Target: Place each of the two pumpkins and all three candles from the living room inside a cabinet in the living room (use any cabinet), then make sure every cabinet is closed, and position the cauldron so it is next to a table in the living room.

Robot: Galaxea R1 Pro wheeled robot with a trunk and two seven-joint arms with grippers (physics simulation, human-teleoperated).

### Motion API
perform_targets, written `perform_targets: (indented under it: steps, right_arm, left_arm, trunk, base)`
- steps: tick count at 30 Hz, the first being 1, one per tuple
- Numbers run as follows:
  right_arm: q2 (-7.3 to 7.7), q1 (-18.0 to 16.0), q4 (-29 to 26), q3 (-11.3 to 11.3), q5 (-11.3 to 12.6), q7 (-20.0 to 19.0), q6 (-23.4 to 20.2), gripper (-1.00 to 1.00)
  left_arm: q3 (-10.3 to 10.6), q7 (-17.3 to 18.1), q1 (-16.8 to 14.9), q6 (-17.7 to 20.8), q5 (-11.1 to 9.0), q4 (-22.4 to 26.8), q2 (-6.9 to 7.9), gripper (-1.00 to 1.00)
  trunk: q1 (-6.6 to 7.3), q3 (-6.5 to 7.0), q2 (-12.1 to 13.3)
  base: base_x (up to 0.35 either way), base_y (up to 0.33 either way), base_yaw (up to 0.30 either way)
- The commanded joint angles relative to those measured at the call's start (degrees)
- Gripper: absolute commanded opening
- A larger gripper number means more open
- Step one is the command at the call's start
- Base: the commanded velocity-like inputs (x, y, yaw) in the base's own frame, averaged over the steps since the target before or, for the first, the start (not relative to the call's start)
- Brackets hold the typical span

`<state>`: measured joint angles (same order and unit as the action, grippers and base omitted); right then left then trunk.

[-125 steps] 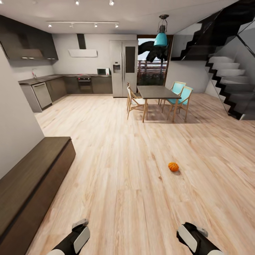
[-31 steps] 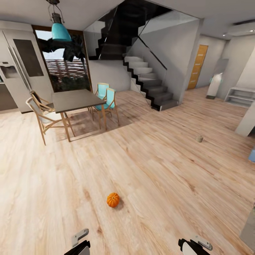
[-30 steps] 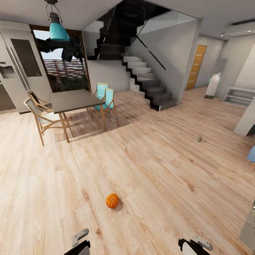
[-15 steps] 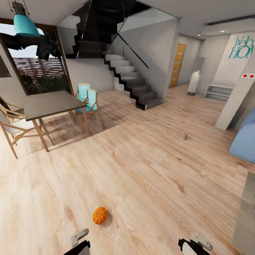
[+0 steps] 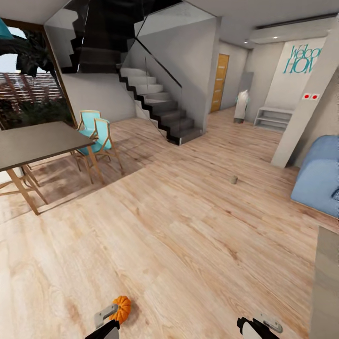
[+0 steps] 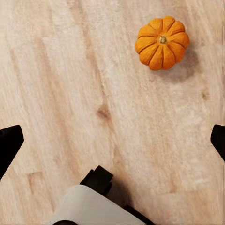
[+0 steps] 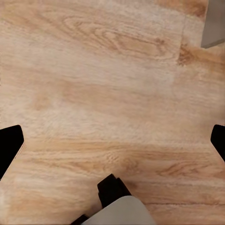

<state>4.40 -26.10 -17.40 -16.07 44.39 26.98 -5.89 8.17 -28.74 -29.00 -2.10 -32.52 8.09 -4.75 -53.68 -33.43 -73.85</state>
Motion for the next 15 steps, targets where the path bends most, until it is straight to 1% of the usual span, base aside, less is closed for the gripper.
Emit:
perform_targets:
  steps: [1,3,6,12,15]
  right_arm:
    - [0.0,0.02,0.0,-0.01,0.0,0.0,0.0,1.0]
    - [0.0,0.0,0.0,-0.01,0.0,0.0,0.0,1.0]
    - [0.0,0.0,0.0,-0.01,0.0,0.0,0.0,1.0]
    - [-0.08,0.0,0.0,-0.01,-0.05,0.0,0.0,1.0]
    - [-0.09,0.0,0.0,-0.01,-0.08,0.0,0.0,1.0]
  left_arm:
    - [0.0,0.0,0.0,0.0,0.0,0.0,0.0,1.0]
    - [0.0,0.0,0.0,0.02,0.0,0.0,0.0,1.0]
    - [0.0,0.0,0.0,0.02,0.0,0.0,-0.01,1.0]
    - [0.0,0.0,0.0,0.07,0.0,0.0,0.0,1.0]
    - [0.0,0.0,0.0,0.01,0.0,0.0,0.0,1.0]
  trunk:
    - [0.0,-0.08,0.0]
    - [0.0,-0.22,0.0]
    - [0.0,-0.44,0.0]
    - [0.0,-0.89,0.0]
    - [0.0,-1.02,0.0]
  base:
    - [0.33,0.068,-0.185]
    - [0.316,-0.006,-0.185]
    - [0.285,-0.1,-0.185]
    - [0.314,-0.015,-0.184]
    - [0.323,-0.001,-0.106]
